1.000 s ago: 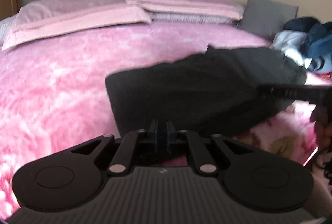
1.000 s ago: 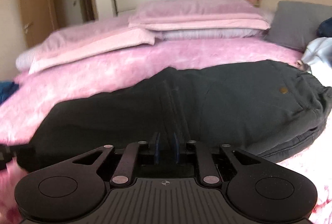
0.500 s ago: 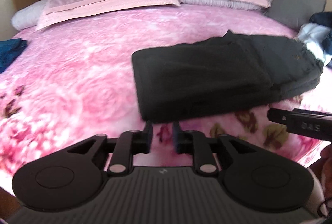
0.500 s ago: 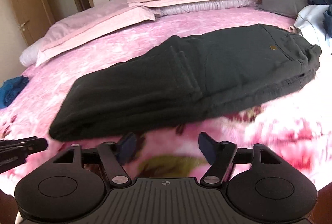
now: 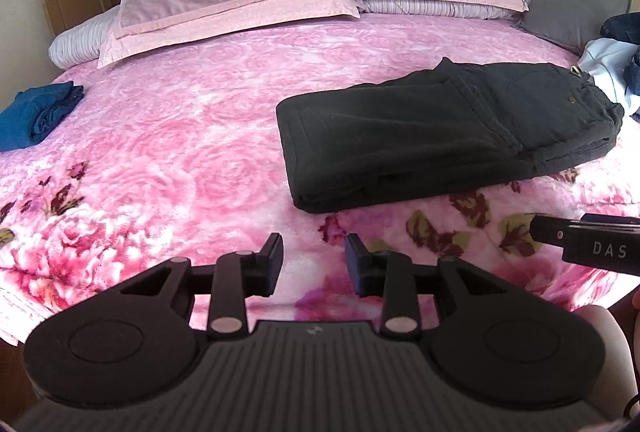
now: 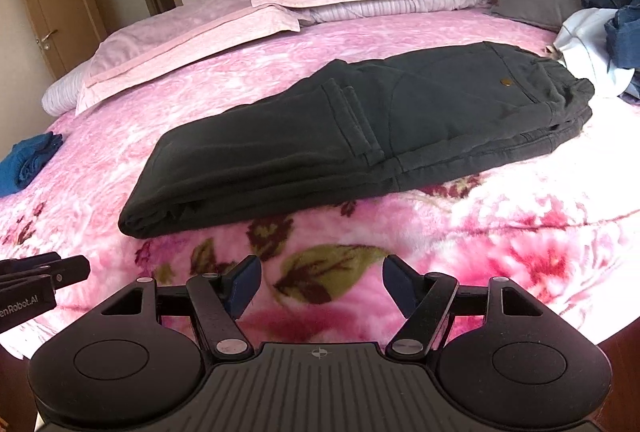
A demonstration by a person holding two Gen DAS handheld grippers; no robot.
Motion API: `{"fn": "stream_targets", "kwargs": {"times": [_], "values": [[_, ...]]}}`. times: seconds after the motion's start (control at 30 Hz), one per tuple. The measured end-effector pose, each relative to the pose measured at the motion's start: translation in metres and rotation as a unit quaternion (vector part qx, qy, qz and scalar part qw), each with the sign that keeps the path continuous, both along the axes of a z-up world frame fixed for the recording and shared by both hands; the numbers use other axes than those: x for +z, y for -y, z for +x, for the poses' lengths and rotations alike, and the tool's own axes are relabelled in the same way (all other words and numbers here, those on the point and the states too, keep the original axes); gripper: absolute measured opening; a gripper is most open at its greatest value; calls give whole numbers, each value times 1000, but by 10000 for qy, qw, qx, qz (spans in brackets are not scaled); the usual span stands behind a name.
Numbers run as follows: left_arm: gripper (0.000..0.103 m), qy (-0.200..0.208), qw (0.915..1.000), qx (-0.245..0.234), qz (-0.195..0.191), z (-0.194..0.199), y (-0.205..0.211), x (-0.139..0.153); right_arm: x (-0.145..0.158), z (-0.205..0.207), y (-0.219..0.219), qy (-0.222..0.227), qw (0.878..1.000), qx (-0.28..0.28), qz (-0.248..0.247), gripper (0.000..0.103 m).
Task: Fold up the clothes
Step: 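Open both grippers and pull them back from the folded pants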
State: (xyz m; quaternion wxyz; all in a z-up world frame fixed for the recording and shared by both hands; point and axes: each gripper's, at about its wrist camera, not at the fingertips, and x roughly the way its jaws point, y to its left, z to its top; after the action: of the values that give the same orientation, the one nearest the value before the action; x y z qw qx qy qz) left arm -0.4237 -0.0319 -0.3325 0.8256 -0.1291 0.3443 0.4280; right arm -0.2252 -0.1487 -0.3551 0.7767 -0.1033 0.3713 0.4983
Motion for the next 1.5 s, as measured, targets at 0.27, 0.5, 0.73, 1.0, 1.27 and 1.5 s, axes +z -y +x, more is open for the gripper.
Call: {"fn": "stream_targets", "kwargs": {"times": [0.27,0.5,0.73,1.0,1.27,1.5], "values": [[32,-38,10000,-24,47,1,5,2,0,1,6,-23,10000,-82,-46,71],[32,-98,9999,-98,19,8,7,-2,-4,6,7,-78,9998,-171,-103,71],[32,-54,9999,-147,-36,13,5,-7,-8,13,8,-143,9995,-272,-110,71],[32,134,9996,-229,-130,17,1,-11,-10,24,11,-217,9990,-386,-68,71],[32,427,9982,-409,27,23,-12,-7,-10,69,33,-455,9955,-791,248,71],[32,621,9959,-656,16,43,-40,-3,-15,166,70,-1624,9634,-1669,1325,71]]}}
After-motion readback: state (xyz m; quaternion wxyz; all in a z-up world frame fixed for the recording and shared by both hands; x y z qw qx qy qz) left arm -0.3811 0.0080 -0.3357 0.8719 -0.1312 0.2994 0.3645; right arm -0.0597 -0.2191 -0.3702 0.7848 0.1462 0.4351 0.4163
